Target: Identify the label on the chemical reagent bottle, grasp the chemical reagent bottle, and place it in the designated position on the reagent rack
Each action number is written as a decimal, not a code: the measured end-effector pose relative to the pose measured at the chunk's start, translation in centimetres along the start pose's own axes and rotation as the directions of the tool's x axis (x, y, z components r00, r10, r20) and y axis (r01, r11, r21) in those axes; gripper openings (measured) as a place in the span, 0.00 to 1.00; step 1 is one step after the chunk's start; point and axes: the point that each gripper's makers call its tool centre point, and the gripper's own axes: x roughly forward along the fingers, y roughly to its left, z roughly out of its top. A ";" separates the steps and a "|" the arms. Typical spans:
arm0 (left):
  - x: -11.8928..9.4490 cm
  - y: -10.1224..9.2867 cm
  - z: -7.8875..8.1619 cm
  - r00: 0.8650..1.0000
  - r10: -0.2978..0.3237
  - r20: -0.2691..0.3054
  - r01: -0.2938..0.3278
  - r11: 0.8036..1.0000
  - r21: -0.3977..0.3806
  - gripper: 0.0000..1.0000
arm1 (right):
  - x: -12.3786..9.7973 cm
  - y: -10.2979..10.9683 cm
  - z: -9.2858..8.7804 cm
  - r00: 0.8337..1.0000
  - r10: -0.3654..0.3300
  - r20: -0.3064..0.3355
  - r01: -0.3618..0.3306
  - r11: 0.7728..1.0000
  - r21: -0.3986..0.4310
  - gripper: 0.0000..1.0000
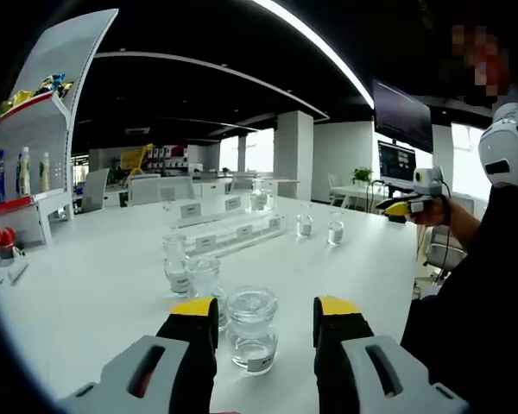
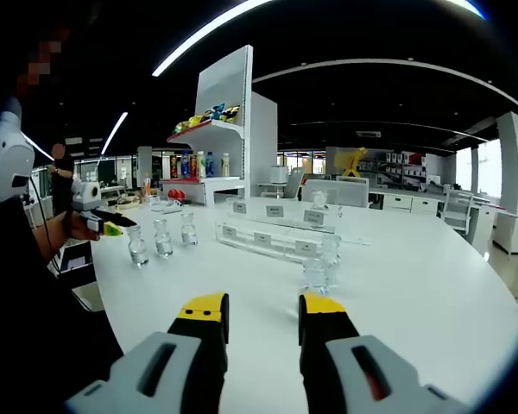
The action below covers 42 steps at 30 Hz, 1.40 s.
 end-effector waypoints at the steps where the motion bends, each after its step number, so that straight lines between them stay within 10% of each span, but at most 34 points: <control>1: 0.1 0.1 -0.1 1.000 0.000 0.001 0.000 1.000 -0.001 0.44 | 0.0 0.0 0.0 1.000 0.000 0.000 0.000 1.000 0.000 0.32; 42: 3.3 1.0 -2.0 0.999 0.001 0.052 0.000 1.000 -0.013 0.31 | -0.4 -0.5 -0.7 1.000 -0.028 0.002 0.028 0.999 0.018 0.30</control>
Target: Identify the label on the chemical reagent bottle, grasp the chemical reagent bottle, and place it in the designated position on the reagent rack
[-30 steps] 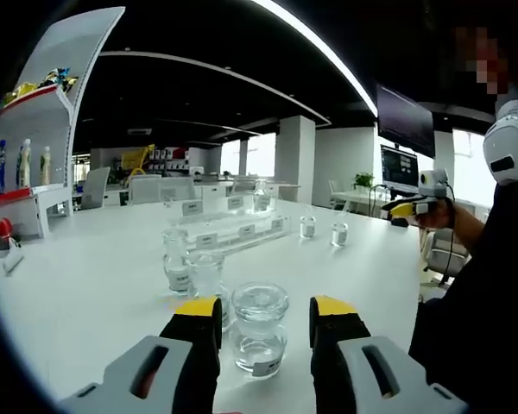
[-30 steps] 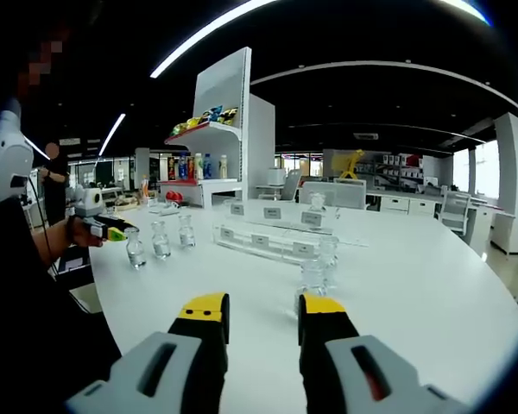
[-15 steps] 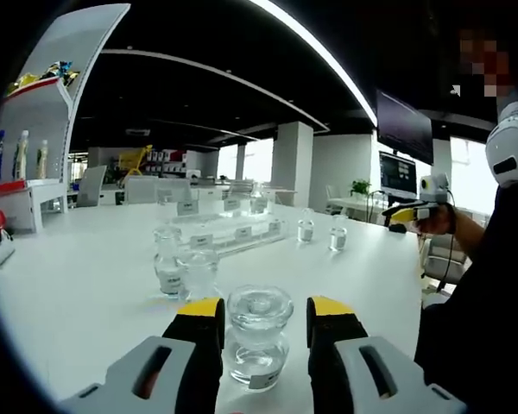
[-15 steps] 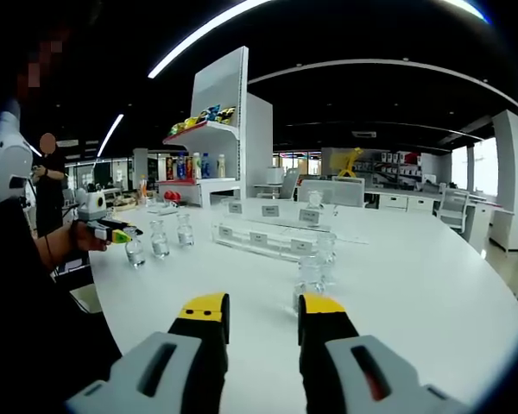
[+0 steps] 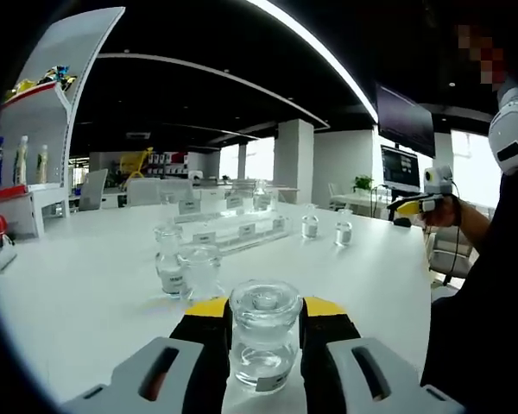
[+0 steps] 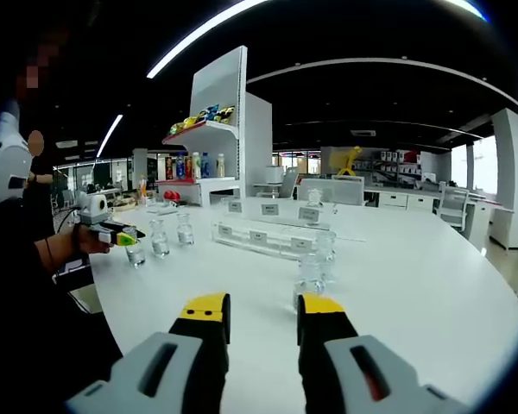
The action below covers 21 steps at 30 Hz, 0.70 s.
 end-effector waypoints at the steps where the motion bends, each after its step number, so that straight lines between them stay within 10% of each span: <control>1: 0.1 0.0 0.0 1.000 0.002 0.003 -0.002 1.000 -0.002 0.31 | 0.0 0.0 0.0 1.000 0.000 0.000 0.000 1.000 0.002 0.30; 21: 0.6 -0.1 0.0 1.000 0.010 0.003 -0.011 0.997 0.077 0.28 | 0.6 0.3 -0.6 1.000 0.007 -0.017 -0.007 1.000 0.016 0.30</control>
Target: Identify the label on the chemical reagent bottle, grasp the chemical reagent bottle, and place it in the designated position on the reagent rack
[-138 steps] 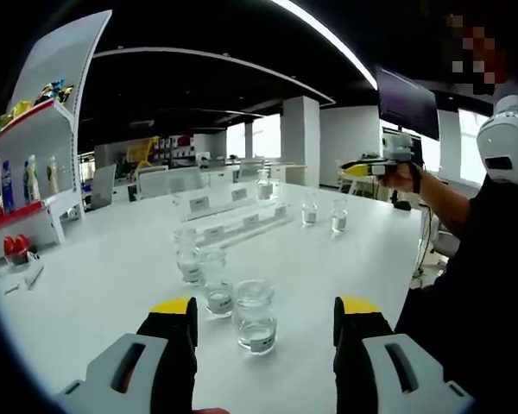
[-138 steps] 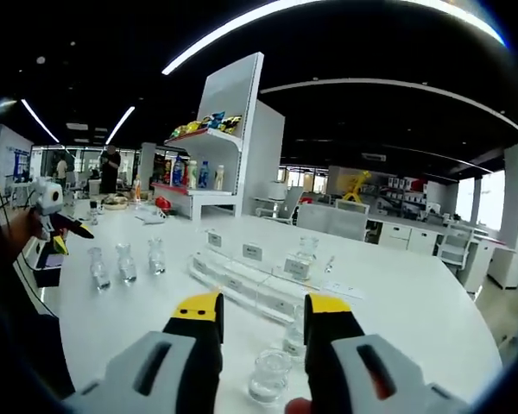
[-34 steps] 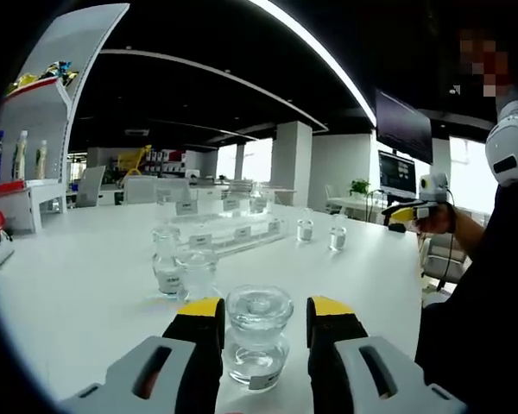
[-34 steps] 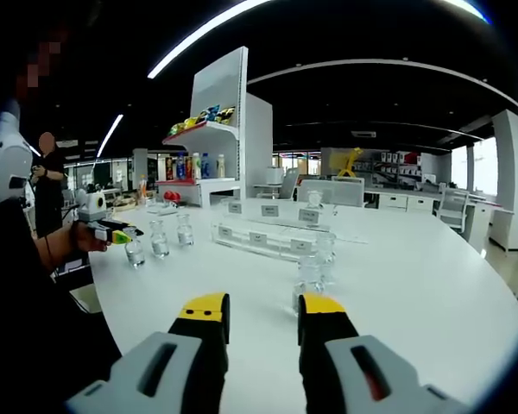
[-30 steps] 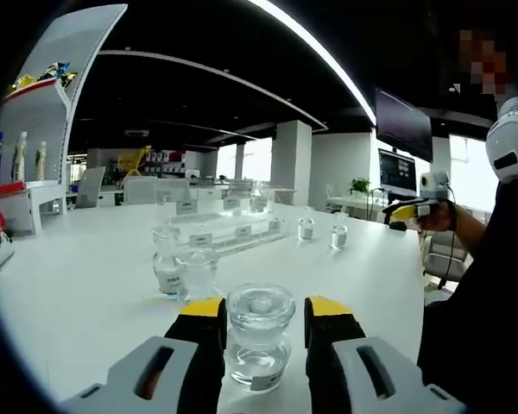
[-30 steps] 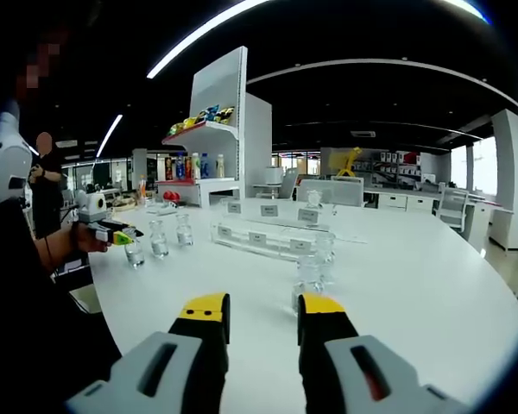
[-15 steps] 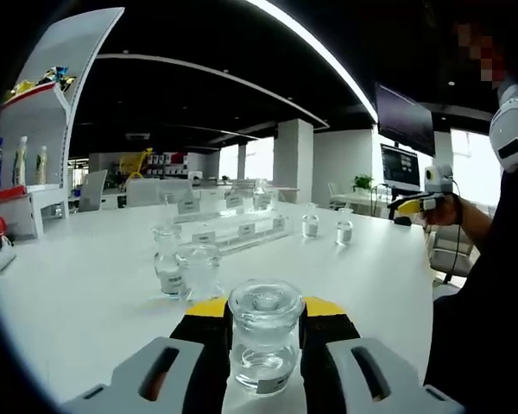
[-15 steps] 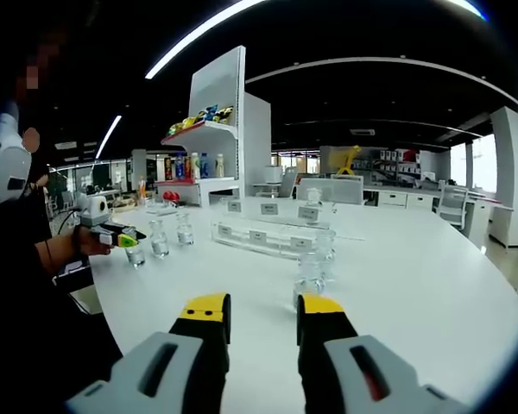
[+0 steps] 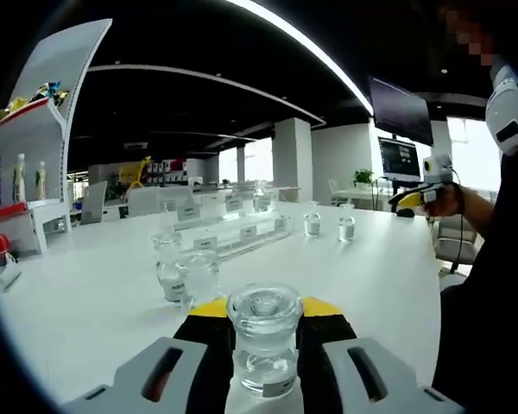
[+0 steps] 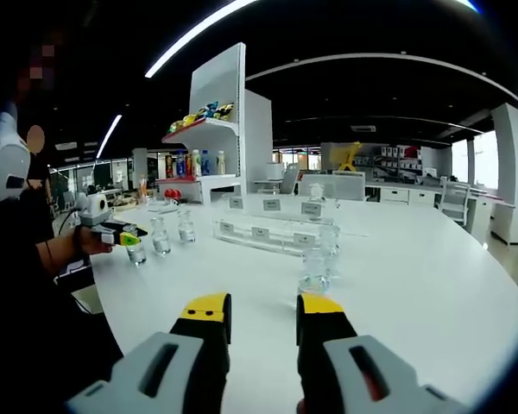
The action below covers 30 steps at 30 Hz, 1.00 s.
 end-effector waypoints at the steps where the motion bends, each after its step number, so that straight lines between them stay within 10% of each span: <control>1: 0.0 0.0 0.0 1.000 0.000 0.000 0.000 1.000 0.007 0.28 | 0.0 0.0 0.0 1.000 0.000 0.000 0.000 1.000 0.001 0.30; 30: 1.9 -2.2 2.3 0.998 -0.058 0.030 0.059 0.997 -0.045 0.27 | -0.2 0.1 -0.6 1.000 0.005 -0.001 -0.005 1.000 0.020 0.29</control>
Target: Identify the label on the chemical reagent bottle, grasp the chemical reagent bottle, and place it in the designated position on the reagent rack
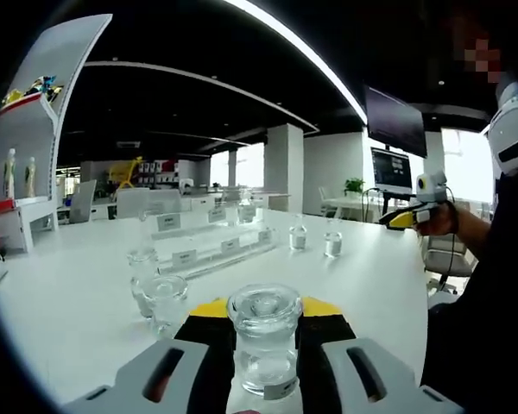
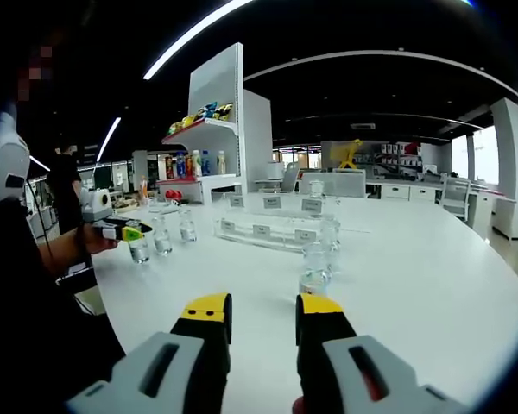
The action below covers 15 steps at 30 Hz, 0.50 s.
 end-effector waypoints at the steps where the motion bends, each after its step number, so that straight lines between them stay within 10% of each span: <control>1: 0.1 -0.1 0.2 1.000 -0.002 0.002 0.002 1.000 0.000 0.27 | 0.0 0.0 0.0 1.000 0.000 0.000 0.000 1.000 0.000 0.29; 15: 1.9 -1.3 2.7 0.999 -0.038 0.029 0.039 0.999 -0.022 0.27 | -0.8 -0.5 0.0 1.000 -0.009 0.017 0.009 1.000 0.012 0.29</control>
